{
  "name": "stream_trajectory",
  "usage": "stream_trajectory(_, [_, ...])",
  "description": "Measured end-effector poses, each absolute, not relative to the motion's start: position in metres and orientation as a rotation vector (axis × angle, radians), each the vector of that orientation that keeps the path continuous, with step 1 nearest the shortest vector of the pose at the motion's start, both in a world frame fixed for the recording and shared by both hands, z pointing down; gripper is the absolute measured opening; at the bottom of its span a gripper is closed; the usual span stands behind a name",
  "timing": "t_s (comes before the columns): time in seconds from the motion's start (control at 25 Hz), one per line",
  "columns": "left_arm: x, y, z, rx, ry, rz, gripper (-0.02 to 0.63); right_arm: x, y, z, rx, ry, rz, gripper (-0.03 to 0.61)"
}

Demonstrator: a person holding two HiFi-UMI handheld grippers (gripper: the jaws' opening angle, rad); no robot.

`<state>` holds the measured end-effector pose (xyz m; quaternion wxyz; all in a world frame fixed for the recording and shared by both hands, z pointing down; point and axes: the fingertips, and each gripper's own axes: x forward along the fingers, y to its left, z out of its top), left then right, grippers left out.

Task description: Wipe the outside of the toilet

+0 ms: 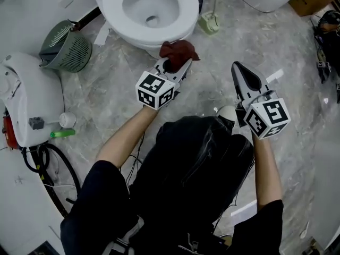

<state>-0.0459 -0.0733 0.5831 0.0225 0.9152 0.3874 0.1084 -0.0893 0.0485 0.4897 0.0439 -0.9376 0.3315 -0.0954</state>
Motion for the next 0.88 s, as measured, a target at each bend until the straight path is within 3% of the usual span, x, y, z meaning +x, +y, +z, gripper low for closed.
stream_trajectory(0.44, [-0.002, 0.001, 0.593, 2.773, 1.205, 0.294, 0.074, -0.02, 0.053, 0.514, -2.826, 1.162, -0.354, 0.002])
stream_trajectory(0.88, [0.062, 0.034, 0.57, 2.702, 0.94, 0.435, 0.074, 0.105, 0.054, 0.488, -2.668, 1.444, -0.602, 0.002])
